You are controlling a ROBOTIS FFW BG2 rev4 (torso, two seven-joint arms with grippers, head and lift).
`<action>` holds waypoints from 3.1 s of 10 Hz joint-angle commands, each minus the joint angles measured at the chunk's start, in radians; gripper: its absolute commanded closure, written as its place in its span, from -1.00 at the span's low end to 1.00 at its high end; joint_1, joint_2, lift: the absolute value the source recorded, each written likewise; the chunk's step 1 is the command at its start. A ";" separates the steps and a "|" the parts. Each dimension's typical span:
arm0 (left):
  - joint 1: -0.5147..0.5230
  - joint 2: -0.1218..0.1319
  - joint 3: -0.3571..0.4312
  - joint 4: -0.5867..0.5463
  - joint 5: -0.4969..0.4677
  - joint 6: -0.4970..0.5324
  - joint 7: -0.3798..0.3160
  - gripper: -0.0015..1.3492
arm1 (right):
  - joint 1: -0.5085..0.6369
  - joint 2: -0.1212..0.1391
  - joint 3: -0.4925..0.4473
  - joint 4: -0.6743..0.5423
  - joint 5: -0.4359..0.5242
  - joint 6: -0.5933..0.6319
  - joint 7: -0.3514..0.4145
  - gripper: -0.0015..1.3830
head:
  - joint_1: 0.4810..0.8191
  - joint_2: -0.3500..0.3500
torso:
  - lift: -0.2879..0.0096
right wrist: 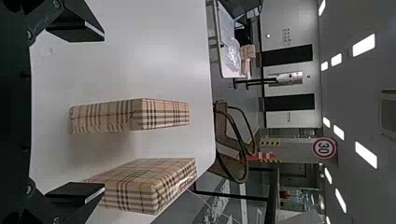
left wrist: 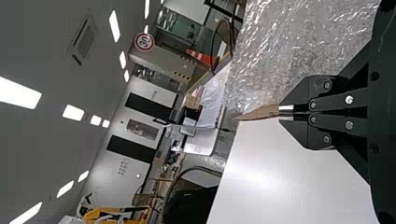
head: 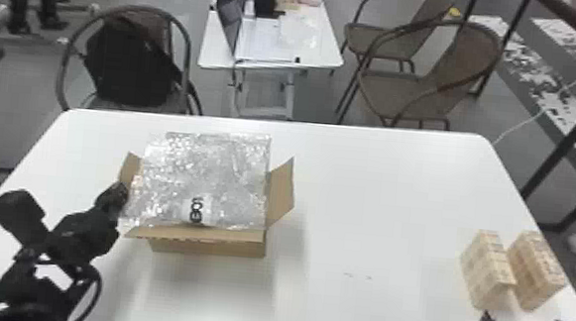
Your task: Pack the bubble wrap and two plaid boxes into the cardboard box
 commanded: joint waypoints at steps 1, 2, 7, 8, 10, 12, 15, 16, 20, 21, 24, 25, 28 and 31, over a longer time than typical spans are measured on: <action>0.001 0.001 0.001 0.000 0.000 0.000 0.000 0.81 | -0.038 0.001 -0.024 0.045 -0.021 0.014 0.041 -0.77 | 0.27 0.06 | 0.46; 0.001 0.001 0.001 0.000 0.000 0.001 0.000 0.80 | -0.059 0.001 -0.031 0.062 -0.012 0.031 0.061 -0.77 | 0.27 0.05 | 0.46; 0.001 -0.001 0.004 0.000 0.003 0.000 0.000 0.81 | -0.070 0.001 -0.090 0.076 0.045 -0.011 -0.019 -0.77 | 0.27 -0.05 | 0.46; 0.001 -0.002 0.004 0.000 0.002 0.000 0.000 0.80 | -0.075 0.001 -0.122 0.079 0.070 -0.011 -0.026 -0.77 | 0.27 -0.10 | 0.46; 0.000 -0.002 0.003 0.000 0.002 0.000 0.000 0.81 | -0.113 0.001 -0.188 0.111 0.087 0.006 -0.025 -0.77 | 0.27 -0.23 | 0.46; 0.001 -0.002 0.000 0.000 0.000 0.000 0.000 0.81 | -0.170 0.001 -0.219 0.177 0.073 0.006 0.006 -0.77 | 0.27 -0.34 | 0.46; 0.001 -0.008 -0.003 0.002 -0.002 0.000 -0.003 0.80 | -0.230 0.001 -0.217 0.235 0.096 0.004 0.032 -0.77 | 0.27 -0.37 | 0.46; 0.001 -0.010 0.000 0.003 -0.002 0.000 -0.005 0.81 | -0.250 0.001 -0.217 0.255 0.103 0.004 0.043 -0.77 | 0.27 -0.37 | 0.46; 0.004 -0.019 0.001 0.005 -0.002 -0.005 -0.009 0.81 | -0.311 -0.005 -0.215 0.318 0.099 0.011 0.072 -0.77 | 0.27 -0.34 | 0.46; 0.004 -0.019 0.001 0.006 -0.002 -0.006 -0.009 0.80 | -0.313 -0.005 -0.215 0.316 0.103 0.012 0.073 -0.77 | 0.27 -0.33 | 0.46; 0.004 -0.022 0.003 0.008 -0.002 -0.006 -0.011 0.81 | -0.303 -0.006 -0.212 0.304 0.106 0.015 0.078 -0.77 | 0.27 -0.33 | 0.46; 0.004 -0.024 0.003 0.008 -0.003 -0.006 -0.011 0.80 | -0.306 -0.006 -0.212 0.309 0.106 0.017 0.078 -0.77 | 0.27 -0.33 | 0.46; 0.003 -0.024 0.000 0.011 -0.002 -0.008 -0.014 0.81 | -0.345 -0.015 -0.211 0.349 0.108 0.012 0.081 -0.77 | 0.27 -0.32 | 0.46; 0.006 -0.025 0.000 0.014 -0.002 -0.011 -0.018 0.80 | -0.380 -0.029 -0.211 0.379 0.120 0.000 0.082 -0.67 | 0.27 -0.33 | 0.46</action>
